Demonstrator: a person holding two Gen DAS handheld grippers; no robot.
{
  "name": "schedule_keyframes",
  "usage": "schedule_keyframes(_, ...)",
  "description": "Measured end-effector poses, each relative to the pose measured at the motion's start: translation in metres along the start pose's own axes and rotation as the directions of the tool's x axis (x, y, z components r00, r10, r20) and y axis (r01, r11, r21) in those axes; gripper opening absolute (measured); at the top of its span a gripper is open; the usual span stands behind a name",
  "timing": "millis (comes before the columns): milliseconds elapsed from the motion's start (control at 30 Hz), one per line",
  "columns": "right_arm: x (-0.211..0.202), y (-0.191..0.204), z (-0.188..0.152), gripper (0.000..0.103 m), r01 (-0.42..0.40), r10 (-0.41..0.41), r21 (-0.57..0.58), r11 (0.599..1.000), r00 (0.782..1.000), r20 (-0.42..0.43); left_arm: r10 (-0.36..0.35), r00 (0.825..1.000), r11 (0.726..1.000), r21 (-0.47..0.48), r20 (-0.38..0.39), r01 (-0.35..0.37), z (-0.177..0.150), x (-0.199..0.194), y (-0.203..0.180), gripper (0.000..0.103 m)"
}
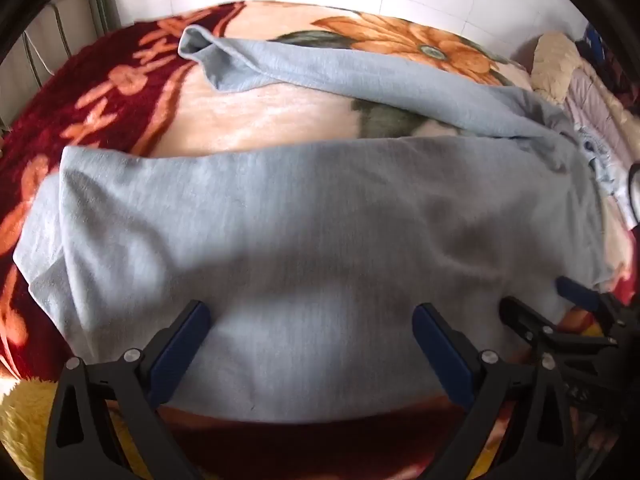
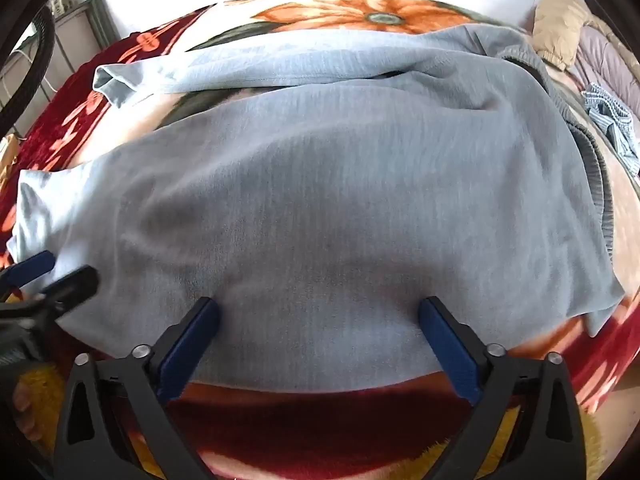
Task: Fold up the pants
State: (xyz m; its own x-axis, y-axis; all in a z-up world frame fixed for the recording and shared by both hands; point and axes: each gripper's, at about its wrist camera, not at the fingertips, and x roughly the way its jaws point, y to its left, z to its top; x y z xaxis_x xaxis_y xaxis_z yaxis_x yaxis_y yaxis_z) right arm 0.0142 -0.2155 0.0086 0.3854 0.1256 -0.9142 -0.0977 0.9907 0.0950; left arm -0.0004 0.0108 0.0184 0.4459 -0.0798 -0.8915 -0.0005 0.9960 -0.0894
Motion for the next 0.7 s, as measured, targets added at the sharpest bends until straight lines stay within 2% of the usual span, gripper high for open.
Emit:
schedule_keyframes(67, -0.008, -0.004, 0.003, 0.091, -0.01, 0.01, 0.002, 1.0, 1.0, 0.009, -0.022, 1.0, 0.998, -0.061, 0.004, 0.023, 0.004, -0.014, 0.015, 0.103)
schedule_keyframes(133, -0.021, -0.015, 0.003, 0.091, -0.018, 0.018, 0.003, 1.0, 0.999, 0.027, -0.019, 1.0, 0.995, -0.092, 0.025, 0.021, 0.011, -0.03, 0.029, 0.103)
schedule_keyframes(233, -0.033, -0.022, 0.011, 0.09, 0.023, -0.022, -0.016, 1.0, 0.997, 0.076, 0.041, 0.997, 0.995, -0.096, 0.065, -0.035, 0.023, -0.056, 0.052, 0.103)
schedule_keyframes(400, -0.058, -0.041, 0.016, 0.09, 0.032, -0.031, -0.008, 0.999, 0.991, 0.127, 0.154, 0.981, 0.981, -0.141, 0.121, -0.137, 0.036, -0.087, 0.11, 0.103)
schedule_keyframes(467, -0.066, -0.058, 0.015, 0.089, 0.043, -0.044, 0.009, 0.999, 0.988, 0.146, 0.21, 0.97, 0.966, -0.182, 0.121, -0.186, 0.041, -0.092, 0.141, 0.103)
schedule_keyframes(533, -0.067, -0.077, 0.017, 0.089, 0.046, -0.05, 0.036, 0.998, 0.992, 0.112, 0.252, 0.962, 0.95, -0.219, 0.109, -0.224, 0.042, -0.093, 0.168, 0.103)
schedule_keyframes(700, -0.071, -0.125, 0.016, 0.089, 0.089, -0.102, 0.124, 0.988, 0.989, 0.106, 0.298, 0.953, 0.919, -0.283, 0.047, -0.274, 0.034, -0.08, 0.219, 0.103)
